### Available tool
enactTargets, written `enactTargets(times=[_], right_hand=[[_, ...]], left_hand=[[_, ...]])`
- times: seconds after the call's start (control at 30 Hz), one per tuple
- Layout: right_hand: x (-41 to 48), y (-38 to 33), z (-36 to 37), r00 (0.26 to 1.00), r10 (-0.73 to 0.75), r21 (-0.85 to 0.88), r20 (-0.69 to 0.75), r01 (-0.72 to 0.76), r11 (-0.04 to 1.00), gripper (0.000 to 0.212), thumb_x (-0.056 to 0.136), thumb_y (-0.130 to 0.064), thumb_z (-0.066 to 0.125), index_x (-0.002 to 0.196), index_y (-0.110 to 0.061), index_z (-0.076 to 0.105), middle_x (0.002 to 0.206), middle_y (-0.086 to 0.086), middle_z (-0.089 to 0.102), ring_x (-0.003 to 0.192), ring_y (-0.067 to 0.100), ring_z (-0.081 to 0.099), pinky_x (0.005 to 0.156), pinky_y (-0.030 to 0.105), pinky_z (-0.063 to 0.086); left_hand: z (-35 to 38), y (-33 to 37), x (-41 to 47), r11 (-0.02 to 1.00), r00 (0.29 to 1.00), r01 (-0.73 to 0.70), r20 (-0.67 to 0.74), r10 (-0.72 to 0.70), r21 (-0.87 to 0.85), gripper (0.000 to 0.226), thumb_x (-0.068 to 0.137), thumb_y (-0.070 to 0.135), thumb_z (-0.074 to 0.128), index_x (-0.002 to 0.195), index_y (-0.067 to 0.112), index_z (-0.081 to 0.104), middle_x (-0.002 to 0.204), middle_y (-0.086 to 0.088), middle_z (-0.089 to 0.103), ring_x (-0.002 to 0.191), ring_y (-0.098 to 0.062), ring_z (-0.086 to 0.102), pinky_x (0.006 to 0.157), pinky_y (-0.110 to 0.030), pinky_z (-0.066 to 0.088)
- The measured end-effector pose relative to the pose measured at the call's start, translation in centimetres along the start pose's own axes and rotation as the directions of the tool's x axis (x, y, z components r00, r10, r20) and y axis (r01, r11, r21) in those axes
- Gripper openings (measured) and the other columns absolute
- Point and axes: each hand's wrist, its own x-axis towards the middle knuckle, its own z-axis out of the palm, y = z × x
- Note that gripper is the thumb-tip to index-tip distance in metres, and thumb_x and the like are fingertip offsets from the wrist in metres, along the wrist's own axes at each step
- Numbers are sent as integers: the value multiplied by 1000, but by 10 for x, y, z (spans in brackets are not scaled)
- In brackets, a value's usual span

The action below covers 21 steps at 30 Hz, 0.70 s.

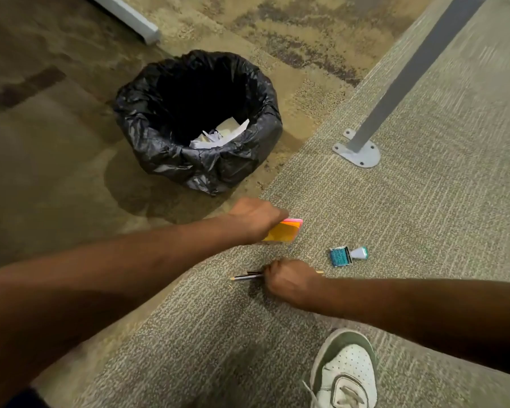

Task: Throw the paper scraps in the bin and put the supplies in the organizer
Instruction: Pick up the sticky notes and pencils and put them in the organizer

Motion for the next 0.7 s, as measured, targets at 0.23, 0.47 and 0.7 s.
enactTargets(times=[0.23, 0.47, 0.7], right_hand=[[-4, 17, 0, 991, -32, -88, 130, 43, 995, 23, 88, -1, 40, 97, 3, 61, 99, 22, 64, 88, 39, 62, 65, 45, 53], [8, 14, -2, 985, -29, -76, 171, 43, 996, 23, 87, -8, 43, 93, -4, 65, 92, 16, 70, 82, 36, 66, 57, 36, 47], [1, 25, -41, 991, 46, 10, 124, -48, 999, 31, 93, -14, 31, 112, -1, 52, 96, 20, 64, 80, 37, 65, 59, 39, 49]], left_hand=[[-11, -5, -17, 995, 990, 55, -126, -66, -88, 32, 81, 17, 59, 111, 24, 50, 96, -7, 68, 81, -30, 62, 53, -29, 32], [-34, -9, -33, 988, 956, 130, -255, -148, -86, 25, 83, 9, 55, 103, 23, 51, 83, -2, 68, 58, -24, 44, 50, -30, 30], [-73, -9, -54, 983, 925, 135, -338, -170, -124, 18, 91, 15, 52, 107, 24, 53, 87, 1, 68, 68, -25, 60, 56, -31, 30]])
